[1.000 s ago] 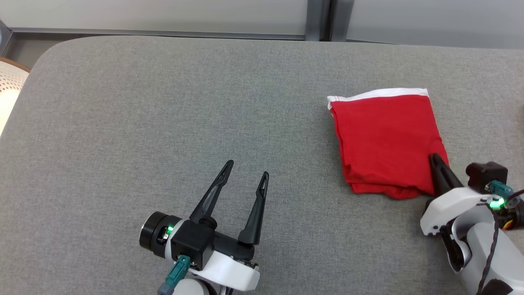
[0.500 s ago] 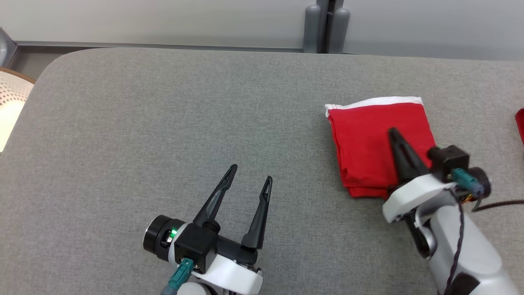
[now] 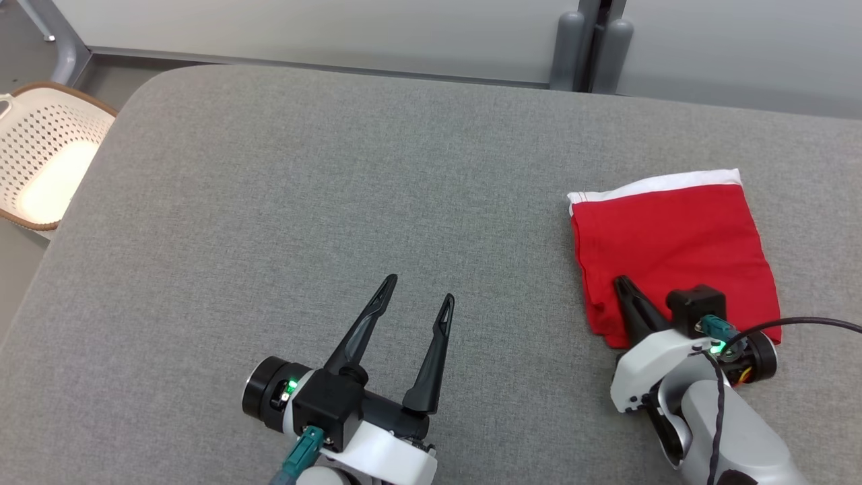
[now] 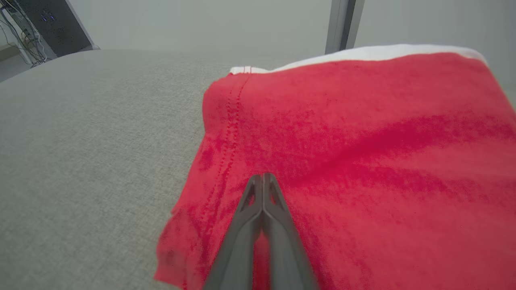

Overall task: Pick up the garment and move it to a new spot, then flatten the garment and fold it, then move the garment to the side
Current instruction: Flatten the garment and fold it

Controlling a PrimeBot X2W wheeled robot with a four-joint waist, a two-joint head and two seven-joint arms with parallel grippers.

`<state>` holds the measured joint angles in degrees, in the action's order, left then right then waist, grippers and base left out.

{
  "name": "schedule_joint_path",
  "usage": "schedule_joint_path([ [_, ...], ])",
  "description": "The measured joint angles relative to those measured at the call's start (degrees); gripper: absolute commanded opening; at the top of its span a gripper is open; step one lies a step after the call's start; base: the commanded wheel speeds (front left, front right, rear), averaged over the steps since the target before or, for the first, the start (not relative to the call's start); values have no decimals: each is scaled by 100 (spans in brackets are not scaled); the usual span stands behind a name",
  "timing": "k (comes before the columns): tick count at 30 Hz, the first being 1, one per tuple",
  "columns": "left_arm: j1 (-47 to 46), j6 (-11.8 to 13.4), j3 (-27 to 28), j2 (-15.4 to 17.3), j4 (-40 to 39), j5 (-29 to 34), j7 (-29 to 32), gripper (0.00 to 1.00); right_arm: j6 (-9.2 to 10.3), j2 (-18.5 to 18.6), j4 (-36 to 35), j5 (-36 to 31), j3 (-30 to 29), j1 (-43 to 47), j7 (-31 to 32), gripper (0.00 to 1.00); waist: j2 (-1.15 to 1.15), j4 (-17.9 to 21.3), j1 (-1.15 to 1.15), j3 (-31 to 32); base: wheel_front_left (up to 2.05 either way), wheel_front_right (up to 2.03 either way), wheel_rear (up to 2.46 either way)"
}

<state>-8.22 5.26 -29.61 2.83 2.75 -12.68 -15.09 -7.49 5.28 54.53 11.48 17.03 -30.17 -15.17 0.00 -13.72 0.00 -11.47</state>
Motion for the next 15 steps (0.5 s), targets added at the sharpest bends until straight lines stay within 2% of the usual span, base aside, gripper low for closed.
schedule_joint_path([
  [4, 63, 36, 80, -2, -3, 3, 1, 100, -2, -64, -296, -46, 18, 41, 7, 0, 0, 16, 0, 116, 0, 0, 0],
  [8, 165, 86, 279, -5, -105, 19, 1, 100, -1, -75, -1044, -141, -46, 272, 5, 0, 0, 175, 0, 240, 0, 0, 0],
  [9, 224, 93, 352, -5, -135, 18, 0, 100, -1, -84, -1244, -137, -73, 385, 7, 7, 0, 233, 0, 274, 0, 0, 0],
  [11, 353, 122, 516, -4, -163, 16, 0, 100, -1, -101, -1674, -138, -155, 627, 5, 49, 0, 361, 0, 354, 0, 0, 0],
  [12, 420, 137, 609, -4, -176, 14, 0, 100, -1, -101, -1880, -140, -209, 749, 7, 100, 0, 427, 0, 397, 0, 0, 0],
  [15, 630, 164, 907, -4, -224, -1, 1, 100, -1, -118, -2573, -163, -493, 1173, 4, 100, 0, 635, 0, 545, 0, 0, 0],
])
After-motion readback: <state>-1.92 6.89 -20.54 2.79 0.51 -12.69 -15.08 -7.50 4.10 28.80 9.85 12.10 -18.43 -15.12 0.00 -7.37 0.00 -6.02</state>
